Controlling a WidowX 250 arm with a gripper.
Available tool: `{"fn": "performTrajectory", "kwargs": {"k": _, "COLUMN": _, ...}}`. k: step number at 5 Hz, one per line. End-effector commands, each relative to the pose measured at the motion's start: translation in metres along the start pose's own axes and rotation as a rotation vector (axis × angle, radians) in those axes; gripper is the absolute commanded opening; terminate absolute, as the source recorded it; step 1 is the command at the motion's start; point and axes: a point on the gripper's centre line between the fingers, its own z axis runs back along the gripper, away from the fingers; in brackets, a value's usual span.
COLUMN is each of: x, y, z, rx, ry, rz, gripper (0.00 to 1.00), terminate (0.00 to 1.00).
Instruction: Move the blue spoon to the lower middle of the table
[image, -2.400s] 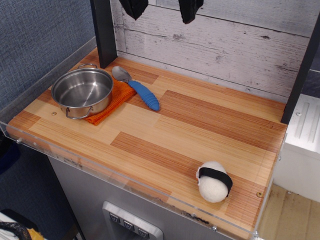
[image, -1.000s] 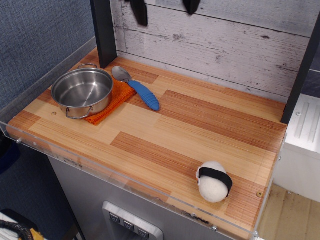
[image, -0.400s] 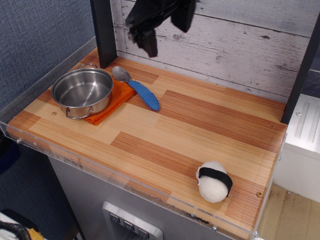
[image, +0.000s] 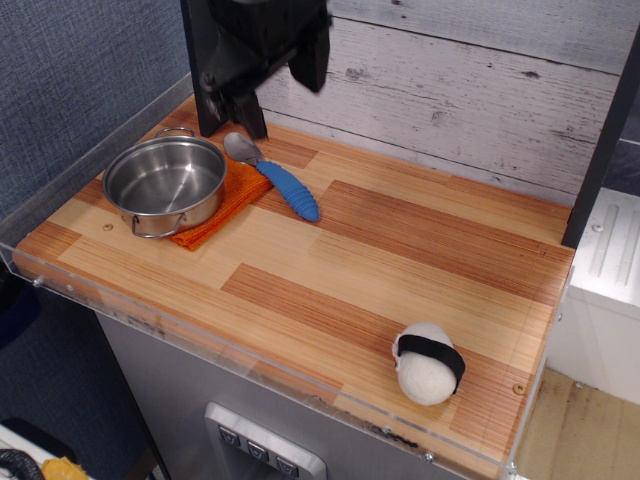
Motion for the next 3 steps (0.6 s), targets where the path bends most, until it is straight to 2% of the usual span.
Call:
{"fn": "performTrajectory", "kwargs": {"k": 1, "x": 0.0, "y": 0.003, "z": -0.019, "rx": 0.026, "ry": -0.017, "rz": 0.013, "gripper": 1.0, "terminate": 0.0}}
{"fn": "performTrajectory", "kwargs": {"k": 2, "x": -0.006, "y": -0.002, "z": -0.034, "rx": 0.058, "ry": -0.021, "rz": 0.035, "gripper": 1.0, "terminate": 0.0}}
{"fn": "performTrajectory", "kwargs": {"k": 3, "x": 0.0, "y": 0.003, "z": -0.053, "rx": 0.099, "ry": -0.017, "rz": 0.042, "gripper": 1.0, "terminate": 0.0}}
